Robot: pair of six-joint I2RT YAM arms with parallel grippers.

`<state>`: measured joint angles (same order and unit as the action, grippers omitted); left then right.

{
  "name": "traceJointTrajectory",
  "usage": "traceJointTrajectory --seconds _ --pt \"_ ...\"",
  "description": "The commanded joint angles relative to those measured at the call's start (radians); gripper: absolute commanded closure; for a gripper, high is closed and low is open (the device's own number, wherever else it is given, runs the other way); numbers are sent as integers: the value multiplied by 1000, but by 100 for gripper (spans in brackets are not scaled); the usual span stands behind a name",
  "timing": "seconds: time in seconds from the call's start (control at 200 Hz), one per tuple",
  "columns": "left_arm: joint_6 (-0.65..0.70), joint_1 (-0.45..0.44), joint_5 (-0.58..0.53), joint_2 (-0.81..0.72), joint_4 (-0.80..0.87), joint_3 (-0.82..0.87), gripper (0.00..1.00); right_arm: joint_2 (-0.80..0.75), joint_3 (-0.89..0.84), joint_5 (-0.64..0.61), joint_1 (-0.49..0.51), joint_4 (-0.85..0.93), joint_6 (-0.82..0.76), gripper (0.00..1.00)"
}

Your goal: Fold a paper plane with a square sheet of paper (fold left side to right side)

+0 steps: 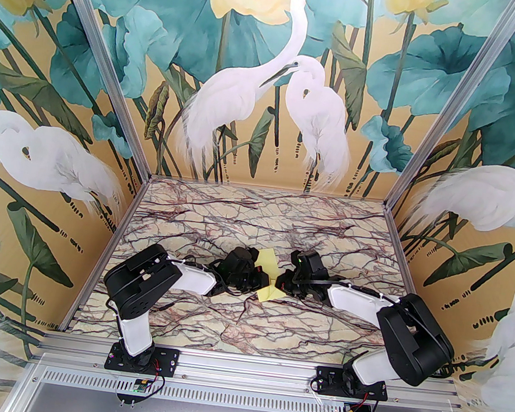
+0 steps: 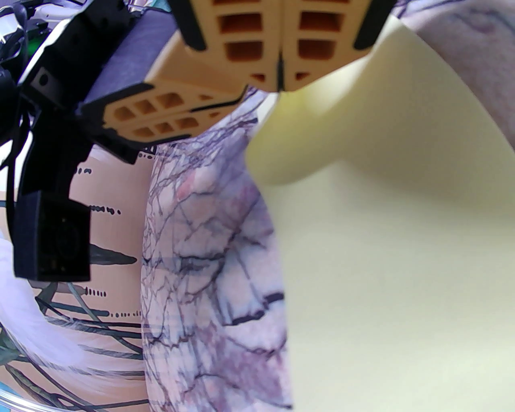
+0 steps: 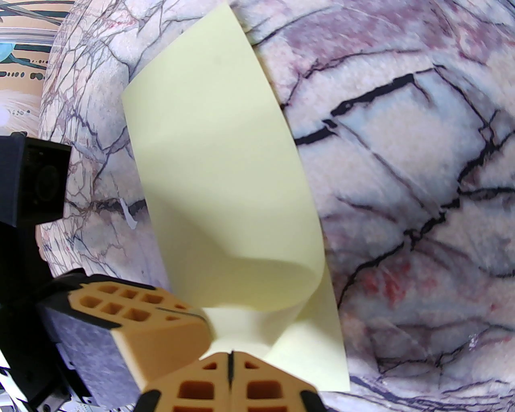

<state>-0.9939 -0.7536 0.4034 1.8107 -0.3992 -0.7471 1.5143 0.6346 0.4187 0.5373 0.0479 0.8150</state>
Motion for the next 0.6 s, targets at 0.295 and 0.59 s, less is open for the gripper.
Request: traceJointTrajectory --seconds 0.295,0.59 --pt "101 44 -3 -34 113 -34 100 64 -14 10 3 -22 -14 98" --pt "141 69 -5 -33 154 -45 100 90 -7 10 4 -19 -16 99"
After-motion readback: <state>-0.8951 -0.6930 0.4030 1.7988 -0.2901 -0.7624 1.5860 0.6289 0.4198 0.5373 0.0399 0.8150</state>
